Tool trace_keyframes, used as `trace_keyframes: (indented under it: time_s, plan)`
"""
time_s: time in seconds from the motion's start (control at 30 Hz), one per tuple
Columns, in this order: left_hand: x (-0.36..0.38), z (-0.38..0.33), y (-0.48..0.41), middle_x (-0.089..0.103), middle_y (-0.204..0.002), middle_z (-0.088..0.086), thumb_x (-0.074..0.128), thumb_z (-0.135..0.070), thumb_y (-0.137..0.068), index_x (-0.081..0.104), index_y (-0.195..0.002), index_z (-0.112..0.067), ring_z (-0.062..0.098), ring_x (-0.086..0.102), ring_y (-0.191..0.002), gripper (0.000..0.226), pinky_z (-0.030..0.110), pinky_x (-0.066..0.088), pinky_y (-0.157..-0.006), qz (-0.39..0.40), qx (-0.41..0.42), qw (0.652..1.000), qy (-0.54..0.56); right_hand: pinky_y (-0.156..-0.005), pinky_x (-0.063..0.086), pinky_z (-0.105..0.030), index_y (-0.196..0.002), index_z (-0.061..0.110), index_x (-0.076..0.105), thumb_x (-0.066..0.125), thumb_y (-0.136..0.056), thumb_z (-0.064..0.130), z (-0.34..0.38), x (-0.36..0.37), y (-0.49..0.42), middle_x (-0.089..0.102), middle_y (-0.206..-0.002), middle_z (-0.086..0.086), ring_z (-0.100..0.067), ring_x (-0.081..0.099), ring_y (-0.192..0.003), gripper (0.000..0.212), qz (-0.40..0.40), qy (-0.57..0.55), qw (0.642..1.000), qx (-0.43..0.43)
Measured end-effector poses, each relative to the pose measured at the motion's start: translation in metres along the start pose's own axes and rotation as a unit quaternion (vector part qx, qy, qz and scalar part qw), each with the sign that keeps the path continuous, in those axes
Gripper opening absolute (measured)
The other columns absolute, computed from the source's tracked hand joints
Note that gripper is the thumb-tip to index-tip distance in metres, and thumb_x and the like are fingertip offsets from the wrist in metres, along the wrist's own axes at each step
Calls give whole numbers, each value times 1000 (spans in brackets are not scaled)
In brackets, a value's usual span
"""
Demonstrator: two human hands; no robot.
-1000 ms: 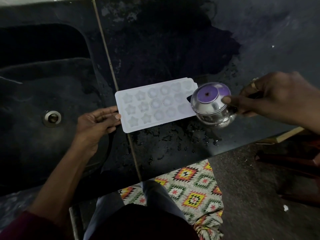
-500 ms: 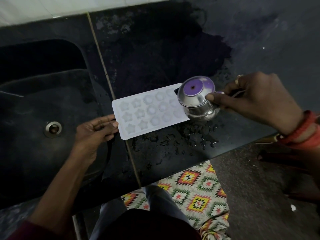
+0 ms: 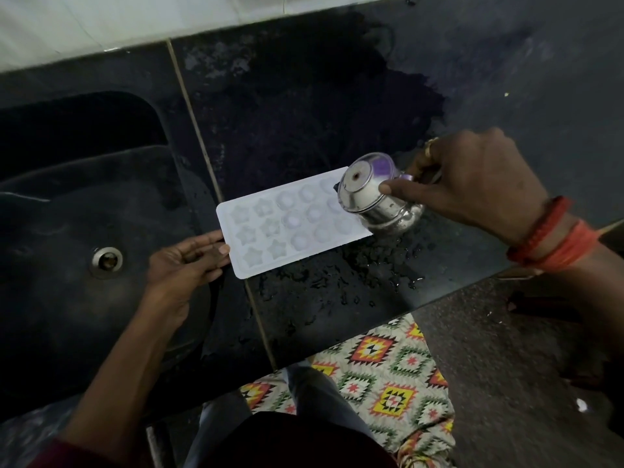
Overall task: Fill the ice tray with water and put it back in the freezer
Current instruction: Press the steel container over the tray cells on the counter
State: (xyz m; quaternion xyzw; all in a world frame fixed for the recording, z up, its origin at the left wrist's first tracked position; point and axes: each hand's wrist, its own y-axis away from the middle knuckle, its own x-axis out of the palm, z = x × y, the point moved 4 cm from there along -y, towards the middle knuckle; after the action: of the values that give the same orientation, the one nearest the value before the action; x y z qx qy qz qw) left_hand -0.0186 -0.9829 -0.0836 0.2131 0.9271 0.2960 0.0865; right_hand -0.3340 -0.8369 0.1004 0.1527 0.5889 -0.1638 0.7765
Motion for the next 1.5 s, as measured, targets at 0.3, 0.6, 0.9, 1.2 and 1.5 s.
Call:
trace_keyframes:
  time_s: [0.3,0.6,0.9,1.2,1.5]
  plan:
    - [0,1,0,82,-93,-6,79,-13,-85,78,-101,-27,7,78,-89,22,16,55,-67,2,-3,1000,1,-65,49,-32,-78,22,74,58,-71,71,-4,0,1,71,-71,-2,-19,55,-61,52,35,13,999,21]
    - [0,2,-1,82,-93,-7,78,-11,-87,78,-102,-27,6,78,-87,22,26,53,-75,2,-1,1000,-4,-65,48,-32,-73,25,68,55,-69,72,-5,-2,2,71,-72,-2,-21,57,-63,49,55,16,998,26]
    - [0,2,-2,82,-94,-7,77,-10,-88,77,-106,-24,5,78,-87,22,11,57,-64,7,5,1000,-3,-70,54,-36,-76,24,72,57,-70,70,-1,-6,3,72,-73,-1,-23,63,-68,49,70,18,997,26]
    - [0,2,-2,82,-92,-8,78,-10,-87,77,-105,-24,5,78,-86,22,11,57,-63,0,12,1000,-1,-71,57,-40,-78,24,73,58,-70,70,1,-7,4,72,-74,-2,-24,66,-70,50,77,20,996,34]
    - [0,4,-3,82,-91,-8,79,-15,-87,78,-100,-25,5,78,-86,16,12,57,-61,-16,8,1000,5,-66,49,-31,-76,22,74,58,-69,69,-3,-5,4,70,-70,1,-19,61,-64,50,58,11,998,19]
